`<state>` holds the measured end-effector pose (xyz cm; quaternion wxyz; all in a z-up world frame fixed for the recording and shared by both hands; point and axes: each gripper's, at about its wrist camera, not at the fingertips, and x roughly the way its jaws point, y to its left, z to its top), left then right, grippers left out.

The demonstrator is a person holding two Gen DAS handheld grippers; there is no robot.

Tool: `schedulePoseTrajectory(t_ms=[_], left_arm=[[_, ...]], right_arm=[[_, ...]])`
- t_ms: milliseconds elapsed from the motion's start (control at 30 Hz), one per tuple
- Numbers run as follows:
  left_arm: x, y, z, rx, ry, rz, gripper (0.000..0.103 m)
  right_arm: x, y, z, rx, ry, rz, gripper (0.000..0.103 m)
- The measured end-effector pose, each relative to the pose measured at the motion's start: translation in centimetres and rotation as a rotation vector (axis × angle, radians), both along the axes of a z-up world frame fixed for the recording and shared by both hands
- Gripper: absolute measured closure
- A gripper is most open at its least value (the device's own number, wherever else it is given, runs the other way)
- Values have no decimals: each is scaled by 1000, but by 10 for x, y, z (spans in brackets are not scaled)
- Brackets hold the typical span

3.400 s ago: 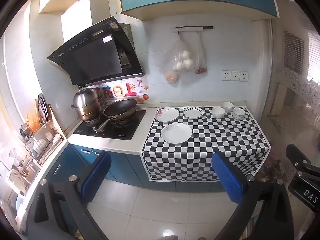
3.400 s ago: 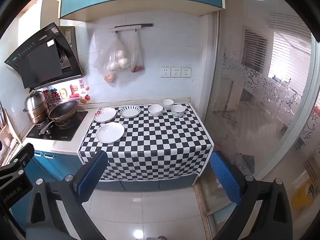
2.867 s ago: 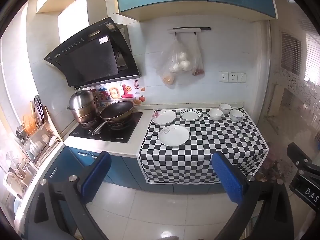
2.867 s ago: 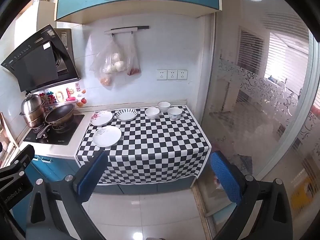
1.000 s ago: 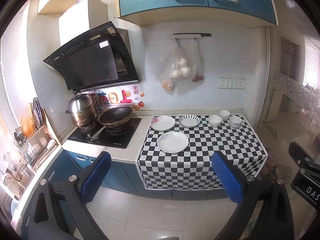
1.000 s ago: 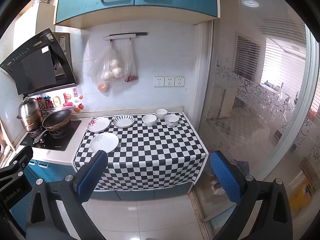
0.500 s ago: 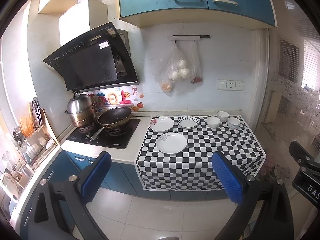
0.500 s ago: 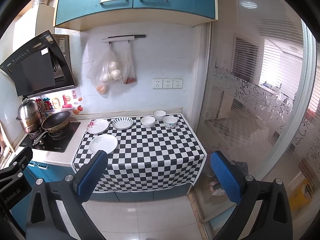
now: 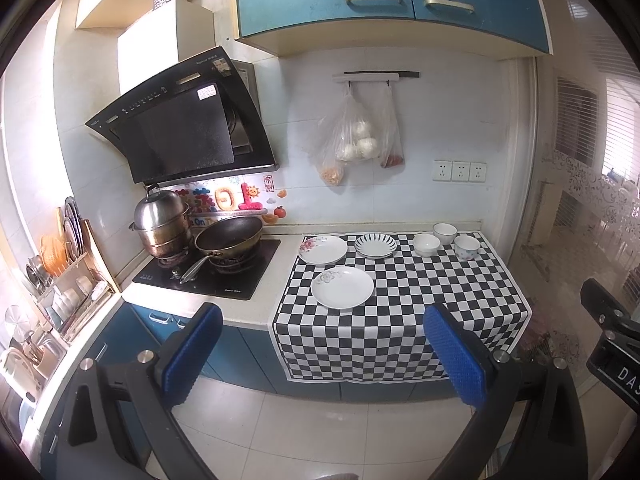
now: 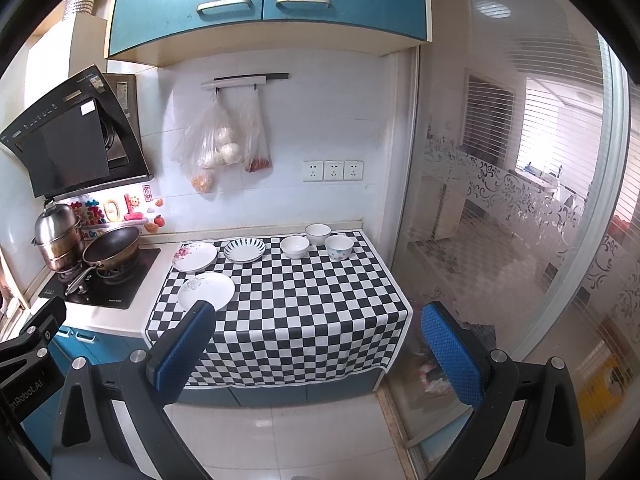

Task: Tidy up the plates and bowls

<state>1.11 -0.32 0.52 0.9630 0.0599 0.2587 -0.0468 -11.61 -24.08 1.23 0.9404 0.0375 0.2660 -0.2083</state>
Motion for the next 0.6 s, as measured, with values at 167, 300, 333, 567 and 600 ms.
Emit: schedulePoseTrajectory(t_ms=[167, 300, 333, 567, 600], left_arm=[[1, 0, -1, 0, 0, 1, 0], [12, 6, -6, -6, 7, 14, 0], [16, 8, -8, -2, 9, 18, 0], [62, 30, -26, -2, 15, 50, 0], [70, 33, -29, -1, 12, 53, 0]], right_arm=[[1, 0, -1, 5, 0, 0, 0], [7, -3, -7, 37, -2, -7, 0], [11, -3, -10, 45, 4, -11, 0], [50, 9, -29, 56, 24, -40, 0], [58, 10, -33, 54, 26, -41, 0]])
